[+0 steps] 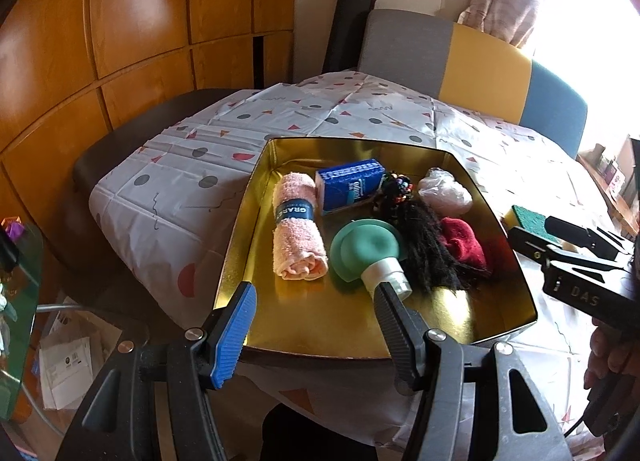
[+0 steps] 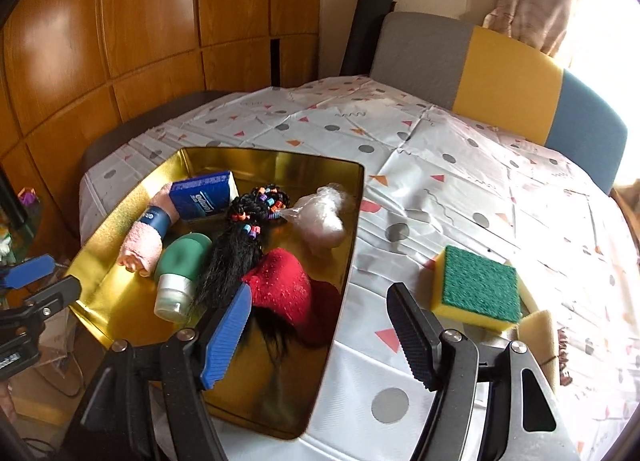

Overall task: Organize soft objects
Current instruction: 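Carry the red knit fabric into the gold tray and open the right gripper, then reach left toward the green-yellow sponge while right moves toward the white foam sponge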

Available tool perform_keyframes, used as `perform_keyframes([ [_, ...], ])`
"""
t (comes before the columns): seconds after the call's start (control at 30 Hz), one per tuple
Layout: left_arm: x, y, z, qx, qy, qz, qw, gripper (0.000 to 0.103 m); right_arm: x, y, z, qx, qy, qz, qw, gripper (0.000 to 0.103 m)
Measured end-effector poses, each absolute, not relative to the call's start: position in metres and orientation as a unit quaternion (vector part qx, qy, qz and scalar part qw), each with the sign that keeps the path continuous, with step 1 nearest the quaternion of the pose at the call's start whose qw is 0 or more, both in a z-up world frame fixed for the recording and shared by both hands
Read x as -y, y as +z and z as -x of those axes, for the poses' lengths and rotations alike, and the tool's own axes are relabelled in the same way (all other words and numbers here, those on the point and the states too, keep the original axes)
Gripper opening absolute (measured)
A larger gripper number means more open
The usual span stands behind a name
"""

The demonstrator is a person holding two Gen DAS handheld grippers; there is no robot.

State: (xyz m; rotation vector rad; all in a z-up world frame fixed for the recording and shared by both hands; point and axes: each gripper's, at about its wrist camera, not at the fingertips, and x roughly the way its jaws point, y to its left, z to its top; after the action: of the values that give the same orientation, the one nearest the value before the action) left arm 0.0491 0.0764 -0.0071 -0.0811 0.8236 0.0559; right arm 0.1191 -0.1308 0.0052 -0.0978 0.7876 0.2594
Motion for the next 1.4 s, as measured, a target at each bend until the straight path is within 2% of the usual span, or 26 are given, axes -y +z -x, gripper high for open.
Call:
perform_keyframes([
  [0.37, -0.052, 0.0, -0.045, -0.394, 0.004, 0.008, 0.919, 0.062, 0.181, 0.018, -0.093, -0.363, 0.091, 0.029, 0.927, 0.075],
  [0.87, 0.011, 0.013, -0.053, -0.393, -0.064, -0.037, 0.917, 0.062, 0.318, 0.014, -0.069, -0.359, -0.043, -0.002, 0.932, 0.078],
  [1.2, 0.094, 0.023, -0.075, -0.393, -0.146, -0.091, 0.903, 0.062, 0.419, -0.025, -0.05, -0.382, -0.158, -0.159, 0.897, 0.078],
  [1.23, 0.101, 0.022, -0.078, -0.397, -0.151, -0.096, 0.9, 0.063, 0.425, -0.025, -0.049, -0.38, -0.161, -0.176, 0.894, 0.078],
  [1.3, 0.123, 0.016, -0.089, -0.409, -0.167, -0.116, 0.89, 0.073, 0.43, -0.025, -0.049, -0.377, -0.163, -0.196, 0.89, 0.078],
  [1.4, 0.15, 0.009, -0.103, -0.417, -0.184, -0.142, 0.878, 0.081, 0.431, -0.021, -0.048, -0.372, -0.164, -0.197, 0.892, 0.079],
])
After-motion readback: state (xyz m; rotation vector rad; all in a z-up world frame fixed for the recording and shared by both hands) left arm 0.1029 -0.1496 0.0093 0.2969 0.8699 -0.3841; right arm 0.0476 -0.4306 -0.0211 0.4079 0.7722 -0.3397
